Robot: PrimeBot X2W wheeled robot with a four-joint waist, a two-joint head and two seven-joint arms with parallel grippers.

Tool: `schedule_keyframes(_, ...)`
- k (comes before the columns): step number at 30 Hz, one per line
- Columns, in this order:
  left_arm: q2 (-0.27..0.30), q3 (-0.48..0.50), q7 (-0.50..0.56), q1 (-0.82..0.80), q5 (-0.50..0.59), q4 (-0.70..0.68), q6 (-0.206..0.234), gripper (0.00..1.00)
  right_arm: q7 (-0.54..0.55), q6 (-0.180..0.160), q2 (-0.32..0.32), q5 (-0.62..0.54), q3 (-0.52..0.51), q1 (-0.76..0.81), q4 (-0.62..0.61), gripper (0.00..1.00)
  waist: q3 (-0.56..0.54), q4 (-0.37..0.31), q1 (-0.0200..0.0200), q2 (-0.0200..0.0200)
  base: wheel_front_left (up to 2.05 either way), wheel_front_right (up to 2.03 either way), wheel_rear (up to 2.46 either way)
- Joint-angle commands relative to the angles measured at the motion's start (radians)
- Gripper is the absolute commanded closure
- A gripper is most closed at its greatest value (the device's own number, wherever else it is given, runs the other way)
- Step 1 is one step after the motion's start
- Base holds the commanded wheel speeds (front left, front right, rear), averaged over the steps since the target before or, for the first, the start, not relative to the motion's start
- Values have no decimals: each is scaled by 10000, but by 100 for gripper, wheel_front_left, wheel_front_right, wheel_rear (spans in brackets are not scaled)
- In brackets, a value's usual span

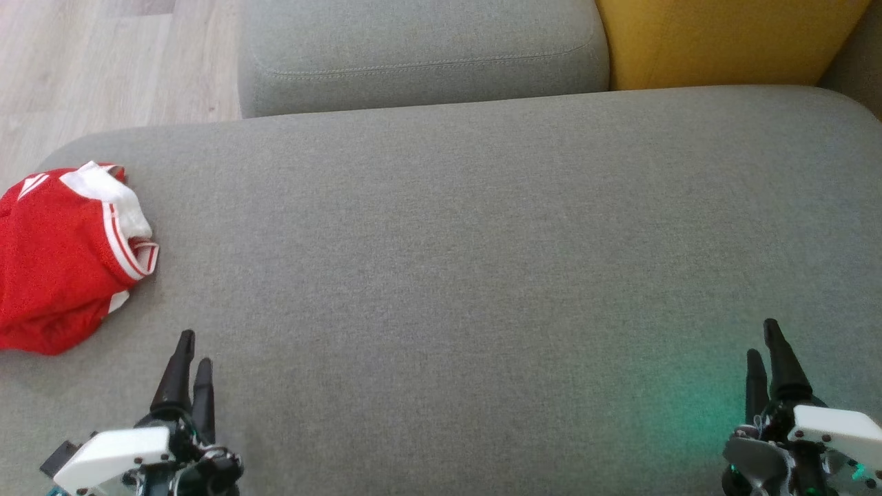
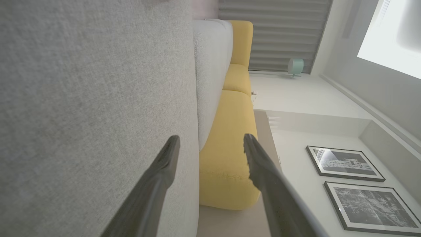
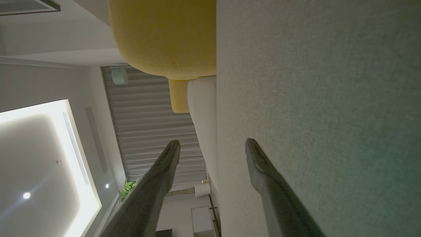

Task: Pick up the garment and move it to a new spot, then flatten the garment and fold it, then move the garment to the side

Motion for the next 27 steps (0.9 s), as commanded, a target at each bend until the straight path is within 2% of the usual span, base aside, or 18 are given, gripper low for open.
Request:
schedule_keyframes(1,111,-46,-104,-526,155,-386,-15,0,-143,9,-55,-96,58,-445,-410,0,-4,2,0,0,0,0,0)
schedule_keyframes(8,278,-221,-409,-663,985,-685,-20,0,-416,14,-207,-746,254,-540,-587,0,-32,25,0,0,0,0,0)
schedule_keyframes(27,385,-574,-937,-770,4282,-1858,14,0,-649,25,-413,-4067,478,-542,-1792,0,-137,78,0,0,0,0,0)
